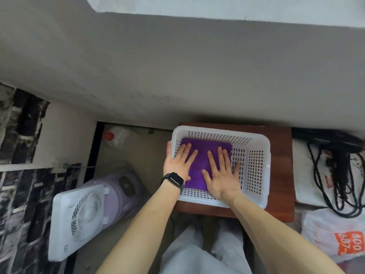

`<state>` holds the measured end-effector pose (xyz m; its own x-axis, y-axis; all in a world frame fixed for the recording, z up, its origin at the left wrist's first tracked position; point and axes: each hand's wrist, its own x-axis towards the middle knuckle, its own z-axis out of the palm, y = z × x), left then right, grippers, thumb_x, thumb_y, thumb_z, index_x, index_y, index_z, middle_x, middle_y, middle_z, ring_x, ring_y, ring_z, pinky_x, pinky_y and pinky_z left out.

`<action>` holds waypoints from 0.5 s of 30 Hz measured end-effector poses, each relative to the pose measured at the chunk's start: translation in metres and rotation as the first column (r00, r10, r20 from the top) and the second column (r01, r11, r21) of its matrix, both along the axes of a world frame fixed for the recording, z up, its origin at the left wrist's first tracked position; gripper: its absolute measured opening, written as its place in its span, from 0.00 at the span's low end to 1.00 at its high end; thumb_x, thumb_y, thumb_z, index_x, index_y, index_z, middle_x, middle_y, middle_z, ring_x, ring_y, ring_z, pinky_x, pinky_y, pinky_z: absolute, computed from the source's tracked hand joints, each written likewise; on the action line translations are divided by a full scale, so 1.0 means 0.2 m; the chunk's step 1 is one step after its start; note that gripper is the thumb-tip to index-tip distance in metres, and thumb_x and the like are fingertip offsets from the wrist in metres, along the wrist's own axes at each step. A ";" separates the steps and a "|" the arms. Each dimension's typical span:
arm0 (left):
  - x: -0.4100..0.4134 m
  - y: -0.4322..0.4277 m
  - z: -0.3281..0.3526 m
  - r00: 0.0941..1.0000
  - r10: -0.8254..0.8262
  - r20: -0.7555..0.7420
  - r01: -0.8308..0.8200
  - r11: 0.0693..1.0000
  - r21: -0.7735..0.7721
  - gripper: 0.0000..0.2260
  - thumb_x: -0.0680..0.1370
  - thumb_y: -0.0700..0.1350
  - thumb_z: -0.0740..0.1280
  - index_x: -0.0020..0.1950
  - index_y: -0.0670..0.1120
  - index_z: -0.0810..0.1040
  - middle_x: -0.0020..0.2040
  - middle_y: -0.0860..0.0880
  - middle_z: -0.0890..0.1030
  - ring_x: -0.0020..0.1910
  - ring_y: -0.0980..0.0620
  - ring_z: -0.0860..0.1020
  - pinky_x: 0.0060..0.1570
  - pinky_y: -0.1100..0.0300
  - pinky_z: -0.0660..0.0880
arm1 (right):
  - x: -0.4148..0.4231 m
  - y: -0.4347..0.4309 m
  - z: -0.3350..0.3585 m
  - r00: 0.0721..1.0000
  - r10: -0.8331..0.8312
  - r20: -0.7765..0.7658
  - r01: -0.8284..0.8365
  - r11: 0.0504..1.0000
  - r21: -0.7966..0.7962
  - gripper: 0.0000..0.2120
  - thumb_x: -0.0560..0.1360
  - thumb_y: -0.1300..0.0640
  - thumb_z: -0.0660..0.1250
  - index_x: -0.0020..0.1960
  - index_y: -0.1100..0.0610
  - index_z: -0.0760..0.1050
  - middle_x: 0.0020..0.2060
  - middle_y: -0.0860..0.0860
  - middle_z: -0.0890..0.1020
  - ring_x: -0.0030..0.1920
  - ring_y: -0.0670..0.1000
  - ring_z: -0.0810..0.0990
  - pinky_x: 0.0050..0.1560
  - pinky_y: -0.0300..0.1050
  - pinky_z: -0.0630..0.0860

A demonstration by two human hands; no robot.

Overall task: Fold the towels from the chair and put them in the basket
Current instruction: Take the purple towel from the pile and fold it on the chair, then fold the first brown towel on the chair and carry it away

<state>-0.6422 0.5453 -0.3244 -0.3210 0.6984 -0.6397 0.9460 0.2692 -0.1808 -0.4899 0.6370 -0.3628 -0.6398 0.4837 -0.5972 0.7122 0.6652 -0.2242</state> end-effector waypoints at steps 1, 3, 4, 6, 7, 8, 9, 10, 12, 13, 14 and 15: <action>0.01 -0.01 0.02 1.000 0.015 0.012 -0.015 1.000 0.016 0.42 0.77 0.64 0.62 0.80 0.51 0.40 0.81 0.45 0.43 0.79 0.44 0.43 0.68 0.30 0.33 | 0.00 -0.01 0.02 1.000 0.001 -0.016 -0.001 1.000 0.017 0.32 0.80 0.35 0.40 0.79 0.44 0.31 0.78 0.49 0.32 0.77 0.52 0.29 0.76 0.66 0.37; 0.04 -0.04 0.09 0.994 0.091 0.061 -0.096 0.991 0.090 0.38 0.78 0.59 0.64 0.80 0.52 0.45 0.81 0.45 0.44 0.79 0.44 0.44 0.71 0.33 0.37 | 0.02 -0.03 0.09 0.997 0.003 -0.078 0.001 0.999 0.054 0.33 0.81 0.37 0.45 0.81 0.47 0.40 0.81 0.53 0.42 0.80 0.55 0.38 0.77 0.66 0.39; 0.06 -0.06 0.13 0.987 0.137 0.084 -0.148 0.979 0.140 0.36 0.78 0.56 0.63 0.80 0.52 0.48 0.81 0.46 0.45 0.79 0.45 0.44 0.73 0.35 0.40 | 0.03 -0.03 0.13 0.993 0.015 -0.115 -0.007 0.998 0.070 0.32 0.81 0.39 0.49 0.81 0.49 0.46 0.81 0.55 0.48 0.80 0.57 0.44 0.77 0.66 0.42; 0.13 -0.14 0.24 0.959 0.250 0.131 -0.274 0.935 0.227 0.31 0.79 0.51 0.61 0.80 0.52 0.53 0.81 0.47 0.47 0.79 0.47 0.47 0.75 0.38 0.44 | 0.08 -0.04 0.23 0.974 0.079 -0.213 -0.057 0.993 0.105 0.29 0.79 0.44 0.56 0.78 0.50 0.61 0.79 0.57 0.59 0.79 0.60 0.54 0.76 0.68 0.53; 0.18 -0.19 0.28 0.928 0.336 0.162 -0.369 0.892 0.261 0.29 0.80 0.50 0.60 0.80 0.52 0.54 0.81 0.48 0.47 0.79 0.48 0.49 0.75 0.40 0.46 | 0.12 -0.04 0.28 0.955 0.125 -0.268 -0.093 0.988 0.127 0.26 0.78 0.46 0.59 0.75 0.50 0.67 0.78 0.57 0.62 0.78 0.60 0.57 0.75 0.67 0.56; 0.23 -0.25 0.33 0.879 0.436 0.194 -0.476 0.831 0.288 0.28 0.80 0.50 0.59 0.79 0.53 0.55 0.81 0.49 0.49 0.79 0.49 0.51 0.75 0.42 0.47 | 0.15 -0.04 0.33 0.935 0.173 -0.310 -0.135 0.981 0.139 0.24 0.77 0.47 0.62 0.72 0.49 0.70 0.77 0.56 0.64 0.78 0.60 0.58 0.74 0.66 0.58; 0.28 -0.32 0.37 0.814 0.534 0.226 -0.580 0.756 0.303 0.27 0.80 0.50 0.59 0.78 0.54 0.56 0.81 0.50 0.50 0.78 0.49 0.52 0.75 0.43 0.48 | 0.18 -0.06 0.39 0.919 0.214 -0.331 -0.178 0.974 0.137 0.22 0.77 0.48 0.63 0.71 0.48 0.72 0.77 0.55 0.65 0.77 0.60 0.59 0.74 0.65 0.60; 0.34 -0.40 0.42 0.736 0.622 0.267 -0.677 0.667 0.311 0.26 0.80 0.50 0.59 0.78 0.55 0.57 0.80 0.50 0.51 0.78 0.49 0.54 0.75 0.44 0.50 | 0.20 -0.08 0.45 0.905 0.253 -0.343 -0.222 0.967 0.127 0.21 0.77 0.49 0.64 0.70 0.47 0.73 0.76 0.53 0.67 0.77 0.59 0.60 0.73 0.63 0.62; 0.46 -0.57 0.51 0.548 0.763 0.344 -0.832 0.455 0.316 0.26 0.79 0.50 0.60 0.77 0.56 0.59 0.80 0.52 0.54 0.77 0.49 0.57 0.76 0.46 0.52 | 0.22 -0.15 0.57 0.860 0.333 -0.387 -0.319 0.942 0.101 0.20 0.76 0.49 0.64 0.68 0.46 0.75 0.73 0.51 0.72 0.75 0.58 0.63 0.71 0.61 0.66; 0.53 -0.67 0.55 0.454 0.812 0.366 -0.881 0.348 0.320 0.26 0.79 0.51 0.60 0.77 0.57 0.60 0.80 0.52 0.55 0.76 0.48 0.59 0.75 0.46 0.54 | 0.21 -0.20 0.63 0.829 0.371 -0.418 -0.370 0.925 0.086 0.20 0.75 0.49 0.64 0.67 0.46 0.76 0.70 0.50 0.74 0.74 0.58 0.65 0.69 0.60 0.69; 0.59 -0.77 0.60 0.366 0.848 0.383 -0.911 0.244 0.331 0.26 0.78 0.51 0.61 0.76 0.56 0.62 0.79 0.52 0.58 0.75 0.47 0.62 0.74 0.46 0.57 | 0.19 -0.26 0.69 0.794 0.407 -0.453 -0.422 0.904 0.073 0.20 0.75 0.49 0.63 0.66 0.46 0.77 0.68 0.49 0.77 0.73 0.58 0.68 0.67 0.60 0.71; 0.66 -0.87 0.64 0.284 0.872 0.398 -0.926 0.142 0.349 0.25 0.78 0.51 0.62 0.75 0.56 0.64 0.78 0.51 0.61 0.73 0.46 0.65 0.73 0.47 0.59 | 0.17 -0.33 0.75 0.753 0.438 -0.492 -0.474 0.879 0.057 0.19 0.74 0.50 0.63 0.64 0.47 0.78 0.66 0.49 0.79 0.70 0.58 0.71 0.65 0.59 0.73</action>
<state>-0.5092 0.3708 -0.1963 -0.8965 0.1184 -0.4270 -0.0260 0.9479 0.3174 -0.4557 0.5716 -0.2123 -0.9838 0.0311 -0.1767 0.1181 0.8536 -0.5073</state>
